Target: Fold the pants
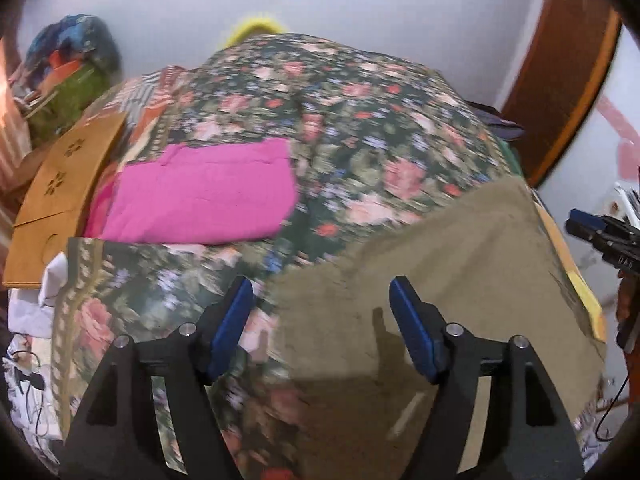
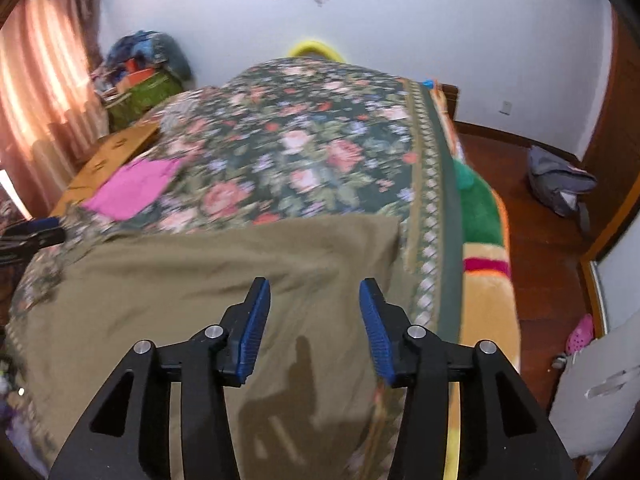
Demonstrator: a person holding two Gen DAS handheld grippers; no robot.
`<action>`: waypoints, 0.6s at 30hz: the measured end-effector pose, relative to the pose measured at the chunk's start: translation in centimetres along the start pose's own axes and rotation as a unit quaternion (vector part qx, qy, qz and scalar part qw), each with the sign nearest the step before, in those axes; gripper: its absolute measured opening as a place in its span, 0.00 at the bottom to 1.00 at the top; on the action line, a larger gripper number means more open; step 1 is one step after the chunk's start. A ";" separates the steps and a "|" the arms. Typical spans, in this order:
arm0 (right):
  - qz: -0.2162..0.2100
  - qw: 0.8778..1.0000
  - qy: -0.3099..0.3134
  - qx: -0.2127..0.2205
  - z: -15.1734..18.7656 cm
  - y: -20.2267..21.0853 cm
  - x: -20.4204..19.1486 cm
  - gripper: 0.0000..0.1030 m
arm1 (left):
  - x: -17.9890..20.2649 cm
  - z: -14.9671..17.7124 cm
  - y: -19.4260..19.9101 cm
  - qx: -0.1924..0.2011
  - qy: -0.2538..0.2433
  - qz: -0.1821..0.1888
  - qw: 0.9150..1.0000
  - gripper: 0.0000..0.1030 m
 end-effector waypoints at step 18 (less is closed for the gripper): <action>0.040 0.998 -0.007 -0.056 8.0 3.6 -3.0 0.46 | -1.4 6.6 3.0 -0.028 0.062 0.005 0.998 0.81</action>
Point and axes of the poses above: each gripper's, at about its wrist camera, not at the fingertips, and y roughly against the way its jaws point, x to its right, z to its underside, the point moved 1 cm from there along -y, roughly the way its jaws point, and after that the axes turned 3 degrees about z, right-handed, at the moved point
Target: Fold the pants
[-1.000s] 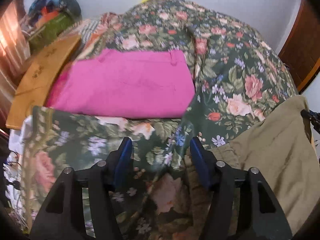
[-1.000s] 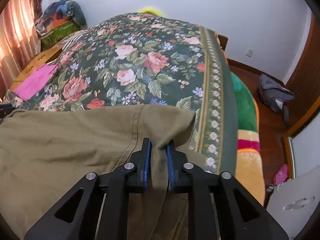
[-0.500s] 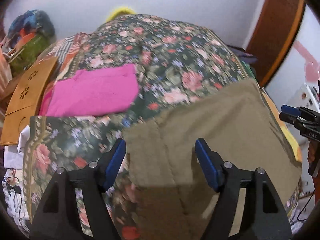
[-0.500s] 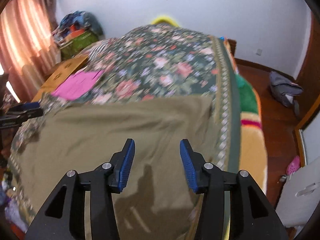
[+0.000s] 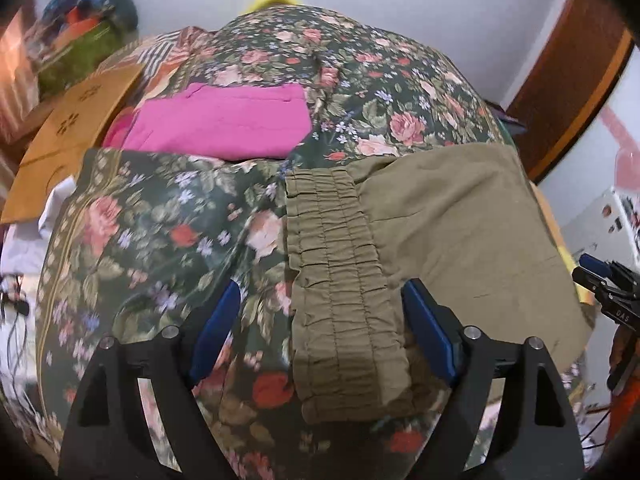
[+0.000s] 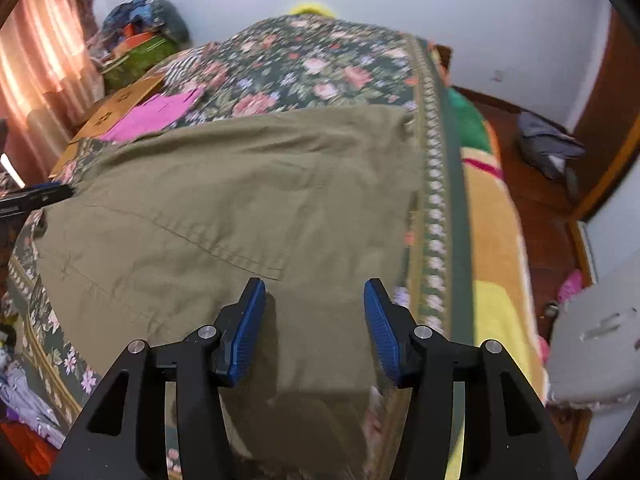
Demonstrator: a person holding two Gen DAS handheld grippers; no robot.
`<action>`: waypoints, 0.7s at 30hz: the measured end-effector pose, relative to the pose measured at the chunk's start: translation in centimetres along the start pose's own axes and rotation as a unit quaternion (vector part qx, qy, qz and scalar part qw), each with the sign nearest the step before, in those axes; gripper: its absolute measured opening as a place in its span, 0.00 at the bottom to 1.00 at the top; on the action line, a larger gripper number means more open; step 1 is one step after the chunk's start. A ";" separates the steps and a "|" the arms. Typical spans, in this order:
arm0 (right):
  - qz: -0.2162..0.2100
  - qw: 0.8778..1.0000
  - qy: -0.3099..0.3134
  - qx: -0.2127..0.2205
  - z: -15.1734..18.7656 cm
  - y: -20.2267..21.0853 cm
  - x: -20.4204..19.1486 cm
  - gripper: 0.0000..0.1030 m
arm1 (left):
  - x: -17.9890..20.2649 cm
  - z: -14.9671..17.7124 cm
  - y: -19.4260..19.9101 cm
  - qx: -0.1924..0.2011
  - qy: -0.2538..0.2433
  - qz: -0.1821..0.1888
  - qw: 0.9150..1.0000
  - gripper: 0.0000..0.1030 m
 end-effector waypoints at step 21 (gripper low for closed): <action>-0.009 0.993 0.032 0.117 -1.2 4.8 -8.0 0.70 | 0.8 6.9 0.9 -0.054 0.155 0.171 0.972 0.94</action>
Point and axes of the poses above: each gripper's, at about its wrist camera, not at the fingertips, and y roughly against the way its jaws point, x to its right, z to its underside, the point moved 1 cm from there along -y, roughly the way its jaws point, and after that the axes turned 3 degrees about z, right-handed, at the moved point
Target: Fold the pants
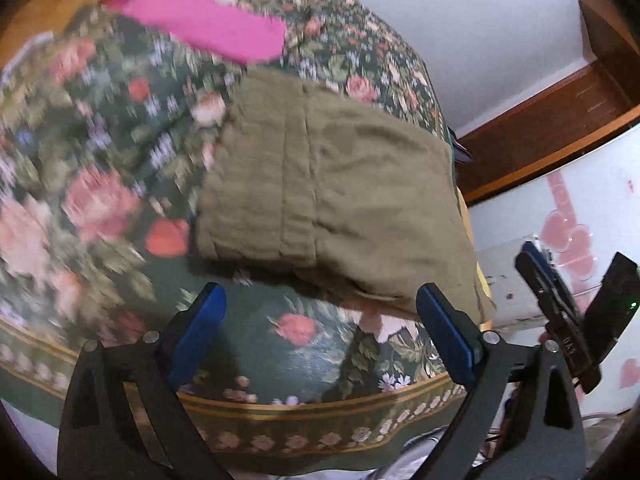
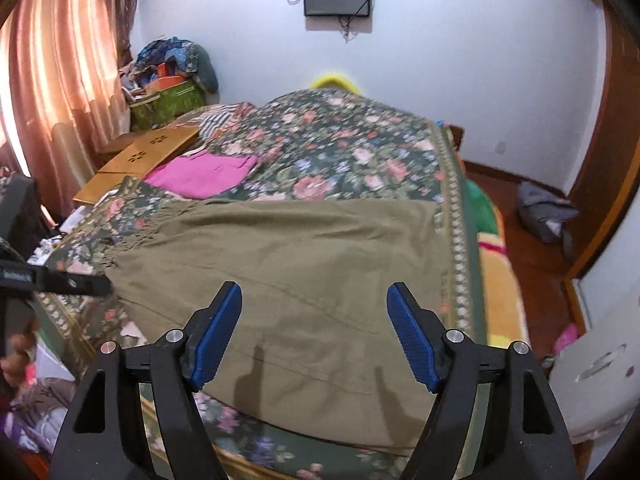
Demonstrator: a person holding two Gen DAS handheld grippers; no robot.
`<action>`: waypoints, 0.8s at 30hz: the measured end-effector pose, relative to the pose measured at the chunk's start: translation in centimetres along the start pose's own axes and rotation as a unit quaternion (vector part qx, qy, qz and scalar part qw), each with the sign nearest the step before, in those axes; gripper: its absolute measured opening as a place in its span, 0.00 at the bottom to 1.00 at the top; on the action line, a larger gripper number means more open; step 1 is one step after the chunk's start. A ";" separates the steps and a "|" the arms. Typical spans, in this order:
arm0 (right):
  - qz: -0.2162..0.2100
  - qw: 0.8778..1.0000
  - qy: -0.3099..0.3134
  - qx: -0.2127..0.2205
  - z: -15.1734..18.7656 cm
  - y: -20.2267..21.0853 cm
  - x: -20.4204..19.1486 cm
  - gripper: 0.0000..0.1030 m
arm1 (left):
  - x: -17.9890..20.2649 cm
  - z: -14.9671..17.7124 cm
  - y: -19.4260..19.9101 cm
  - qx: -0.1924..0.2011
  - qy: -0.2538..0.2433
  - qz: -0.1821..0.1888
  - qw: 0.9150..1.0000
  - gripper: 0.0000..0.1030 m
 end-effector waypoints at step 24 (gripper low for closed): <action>-0.077 0.991 -0.022 -0.104 3.7 -4.5 -0.5 0.71 | 1.5 -4.6 -4.1 0.067 -0.041 -0.057 0.995 0.67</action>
Point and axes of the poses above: each gripper's, at about its wrist camera, not at the fingertips, and y roughly against the way its jaws point, x to its right, z to its underside, the point moved 1 cm from there along -y, roughly the way its jaws point, and after that the axes turned 3 degrees about z, right-handed, at the moved point
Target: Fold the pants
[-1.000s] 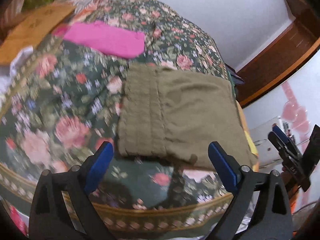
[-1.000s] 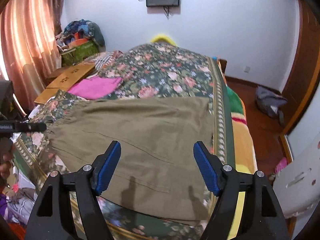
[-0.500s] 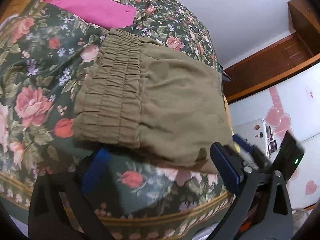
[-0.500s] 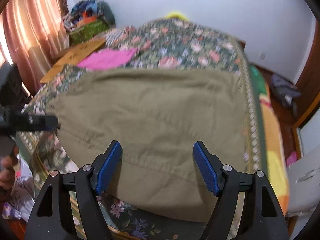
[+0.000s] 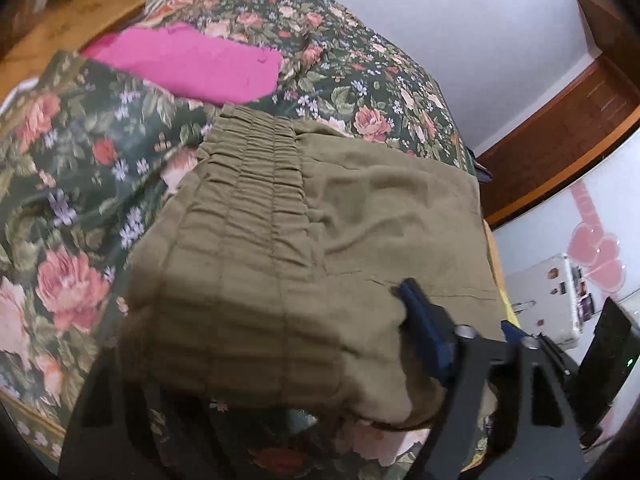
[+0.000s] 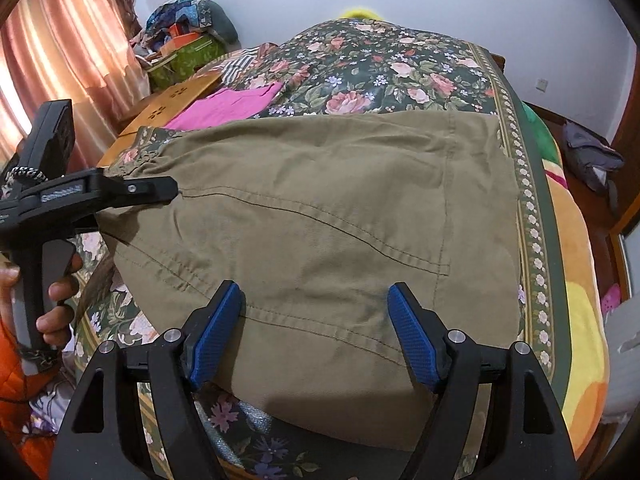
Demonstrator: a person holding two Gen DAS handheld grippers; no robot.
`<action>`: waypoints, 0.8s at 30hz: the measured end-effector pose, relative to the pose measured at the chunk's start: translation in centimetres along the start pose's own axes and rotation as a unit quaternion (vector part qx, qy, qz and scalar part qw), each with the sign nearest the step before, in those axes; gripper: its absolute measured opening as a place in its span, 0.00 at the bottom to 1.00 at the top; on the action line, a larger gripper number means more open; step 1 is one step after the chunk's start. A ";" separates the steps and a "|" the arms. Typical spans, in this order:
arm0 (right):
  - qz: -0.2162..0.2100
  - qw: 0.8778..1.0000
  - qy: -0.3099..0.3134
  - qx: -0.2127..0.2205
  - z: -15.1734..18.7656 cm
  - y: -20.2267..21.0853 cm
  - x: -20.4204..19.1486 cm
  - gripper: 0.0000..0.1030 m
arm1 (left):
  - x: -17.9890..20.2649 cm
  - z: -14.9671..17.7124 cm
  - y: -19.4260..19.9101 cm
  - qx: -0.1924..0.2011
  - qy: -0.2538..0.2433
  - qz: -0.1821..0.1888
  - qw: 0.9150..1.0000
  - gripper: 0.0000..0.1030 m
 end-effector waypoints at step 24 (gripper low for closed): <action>-0.046 0.999 0.018 0.011 -4.4 -1.1 -4.6 0.71 | 8.2 1.0 9.8 0.151 -0.204 -0.092 0.963 0.31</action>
Point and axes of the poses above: each gripper's, at about its wrist camera, not at the fingertips, and y roughly against the way its jaws point, x to its right, z to its underside, the point moved 1 cm from there along -y, roughly the way its jaws point, and after that the axes turned 3 degrees about z, right-handed, at the moved point
